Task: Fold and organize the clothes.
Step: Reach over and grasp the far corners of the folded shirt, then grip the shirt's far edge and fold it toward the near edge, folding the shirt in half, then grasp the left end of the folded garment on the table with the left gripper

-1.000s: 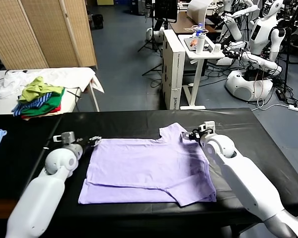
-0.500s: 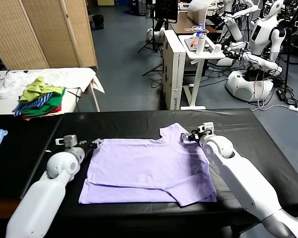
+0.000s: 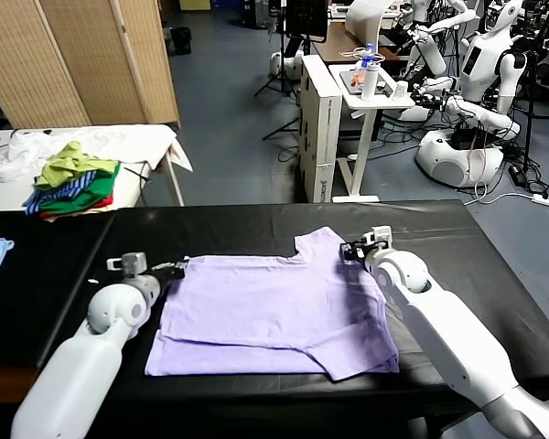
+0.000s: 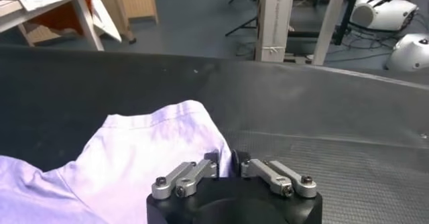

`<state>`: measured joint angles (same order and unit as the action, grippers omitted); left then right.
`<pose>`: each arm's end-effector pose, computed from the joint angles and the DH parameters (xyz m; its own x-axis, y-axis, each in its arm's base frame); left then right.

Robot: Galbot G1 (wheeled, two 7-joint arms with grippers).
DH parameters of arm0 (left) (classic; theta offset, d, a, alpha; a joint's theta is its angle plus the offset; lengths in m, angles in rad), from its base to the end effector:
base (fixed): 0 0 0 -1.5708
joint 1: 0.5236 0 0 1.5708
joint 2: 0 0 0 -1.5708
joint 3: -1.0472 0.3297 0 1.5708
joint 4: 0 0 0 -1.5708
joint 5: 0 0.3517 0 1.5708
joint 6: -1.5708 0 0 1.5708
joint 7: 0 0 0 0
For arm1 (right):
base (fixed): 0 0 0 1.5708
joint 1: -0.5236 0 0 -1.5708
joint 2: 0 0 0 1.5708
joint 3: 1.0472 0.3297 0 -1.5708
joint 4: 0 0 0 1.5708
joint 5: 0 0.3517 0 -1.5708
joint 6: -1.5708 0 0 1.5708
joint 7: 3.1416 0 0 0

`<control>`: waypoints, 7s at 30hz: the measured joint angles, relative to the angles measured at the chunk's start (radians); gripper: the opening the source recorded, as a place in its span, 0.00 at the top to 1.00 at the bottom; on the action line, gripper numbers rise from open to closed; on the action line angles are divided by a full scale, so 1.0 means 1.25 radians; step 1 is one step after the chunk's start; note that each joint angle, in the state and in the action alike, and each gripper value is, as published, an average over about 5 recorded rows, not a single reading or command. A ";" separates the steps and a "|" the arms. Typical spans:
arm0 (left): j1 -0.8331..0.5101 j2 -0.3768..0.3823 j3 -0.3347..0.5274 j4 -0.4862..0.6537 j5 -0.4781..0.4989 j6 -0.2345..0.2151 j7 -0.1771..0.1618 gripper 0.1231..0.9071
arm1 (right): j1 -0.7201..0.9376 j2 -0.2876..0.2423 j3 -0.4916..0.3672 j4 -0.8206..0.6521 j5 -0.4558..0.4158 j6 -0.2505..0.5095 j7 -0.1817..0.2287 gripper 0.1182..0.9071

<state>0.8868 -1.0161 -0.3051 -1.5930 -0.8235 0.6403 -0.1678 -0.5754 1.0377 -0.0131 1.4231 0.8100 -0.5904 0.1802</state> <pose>0.3890 0.1047 -0.2549 -0.8141 0.1461 0.5620 0.0702 0.9855 -0.1545 0.4567 -0.0407 -0.2373 -0.8217 -0.2090 0.5303 -0.2197 0.9746 0.0438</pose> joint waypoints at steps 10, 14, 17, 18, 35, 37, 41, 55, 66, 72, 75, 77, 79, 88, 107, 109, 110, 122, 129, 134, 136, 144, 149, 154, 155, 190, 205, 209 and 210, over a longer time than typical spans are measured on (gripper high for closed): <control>0.019 0.027 -0.015 -0.052 -0.023 0.000 -0.004 0.95 | -0.040 -0.039 0.036 0.079 0.032 0.002 -0.003 0.95; 0.043 0.044 -0.032 -0.086 -0.032 0.000 -0.006 0.95 | -0.066 -0.060 0.051 0.118 0.044 -0.001 -0.003 0.95; 0.067 0.057 -0.047 -0.113 -0.036 0.000 -0.007 0.95 | -0.091 -0.078 0.066 0.152 0.053 -0.006 0.000 0.95; 0.076 0.062 -0.052 -0.123 -0.037 0.000 -0.007 0.95 | -0.099 -0.084 0.071 0.164 0.055 -0.009 0.001 0.95; 0.251 0.111 -0.147 -0.292 -0.031 0.001 -0.005 0.95 | -0.282 -0.203 0.190 0.393 0.090 -0.056 0.027 0.95; 0.270 0.112 -0.155 -0.314 -0.030 0.003 -0.007 0.95 | -0.313 -0.217 0.206 0.418 0.087 -0.067 0.032 0.95; 0.306 0.114 -0.165 -0.349 -0.029 0.010 -0.011 0.95 | -0.380 -0.241 0.238 0.464 0.082 -0.085 0.038 0.95; 0.405 0.113 -0.191 -0.424 -0.004 0.038 -0.017 0.95 | -0.495 -0.284 0.267 0.549 0.083 -0.117 0.061 0.95; 0.473 0.093 -0.224 -0.435 0.022 0.036 -0.011 0.95 | -0.524 -0.293 0.268 0.559 0.083 -0.117 0.060 0.95; 0.494 0.085 -0.227 -0.439 0.035 0.034 -0.010 0.95 | -0.531 -0.297 0.266 0.560 0.083 -0.117 0.058 0.95; 0.501 0.082 -0.229 -0.442 0.039 0.033 -0.010 0.95 | -0.535 -0.297 0.263 0.559 0.083 -0.117 0.057 0.95; 0.505 0.080 -0.230 -0.444 0.042 0.032 -0.010 0.95 | -0.536 -0.296 0.260 0.557 0.082 -0.117 0.057 0.95; 0.509 0.078 -0.231 -0.445 0.045 0.031 -0.010 0.95 | -0.537 -0.295 0.258 0.556 0.081 -0.117 0.057 0.95; 0.520 0.069 -0.239 -0.441 0.058 0.029 -0.008 0.95 | -0.541 -0.294 0.254 0.548 0.074 -0.117 0.056 0.95; 0.554 0.054 -0.271 -0.492 0.055 0.038 -0.055 0.13 | -0.559 -0.290 0.323 0.614 0.131 -0.116 0.077 0.01; 0.547 0.047 -0.277 -0.492 0.044 0.027 -0.060 0.05 | -0.543 -0.274 0.318 0.595 0.121 -0.107 0.079 0.00; 0.541 0.043 -0.279 -0.489 0.041 0.019 -0.061 0.02 | -0.534 -0.264 0.314 0.583 0.114 -0.100 0.079 0.00; 0.446 -0.014 -0.243 -0.396 0.046 -0.047 -0.043 0.00 | -0.442 -0.142 0.263 0.436 0.089 -0.017 0.079 0.00; 0.426 -0.032 -0.219 -0.354 0.062 -0.053 -0.030 0.00 | -0.423 -0.102 0.252 0.380 0.064 -0.008 0.083 0.13; 0.423 -0.038 -0.212 -0.343 0.069 -0.053 -0.030 0.00 | -0.424 -0.089 0.252 0.363 0.054 -0.008 0.080 0.27; 0.422 -0.040 -0.210 -0.340 0.070 -0.053 -0.029 0.02 | -0.425 -0.085 0.252 0.360 0.049 -0.007 0.078 0.37; 0.419 -0.048 -0.199 -0.326 0.094 -0.057 -0.026 0.46 | -0.438 -0.074 0.254 0.361 0.020 0.020 0.081 0.90; 0.418 -0.050 -0.193 -0.324 0.134 -0.073 -0.014 0.84 | -0.455 -0.067 0.257 0.376 0.014 0.042 0.123 0.95; 0.414 -0.051 -0.187 -0.318 0.158 -0.081 -0.011 0.97 | -0.469 -0.061 0.258 0.388 0.016 0.042 0.140 0.95; 0.414 -0.052 -0.186 -0.317 0.160 -0.082 -0.011 0.97 | -0.470 -0.060 0.260 0.389 0.018 0.041 0.138 0.95; 0.570 -0.195 -0.335 -0.429 0.127 -0.100 0.021 0.00 | -0.618 -0.145 0.412 0.546 0.046 0.029 0.035 0.00; 0.580 -0.279 -0.316 -0.411 0.194 -0.126 0.035 0.19 | -0.612 -0.161 0.417 0.547 0.058 0.031 0.032 0.00; 0.584 -0.292 -0.313 -0.415 0.200 -0.128 0.037 0.36 | -0.605 -0.161 0.411 0.544 0.058 0.031 0.030 0.00; 0.585 -0.295 -0.311 -0.416 0.203 -0.129 0.037 0.42 | -0.604 -0.161 0.410 0.544 0.058 0.031 0.030 0.00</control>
<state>1.6177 -1.3851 -0.6942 -2.1124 -0.5701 0.4788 -0.1214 -1.3300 0.8367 0.4991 2.1028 0.8830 -0.5515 0.2173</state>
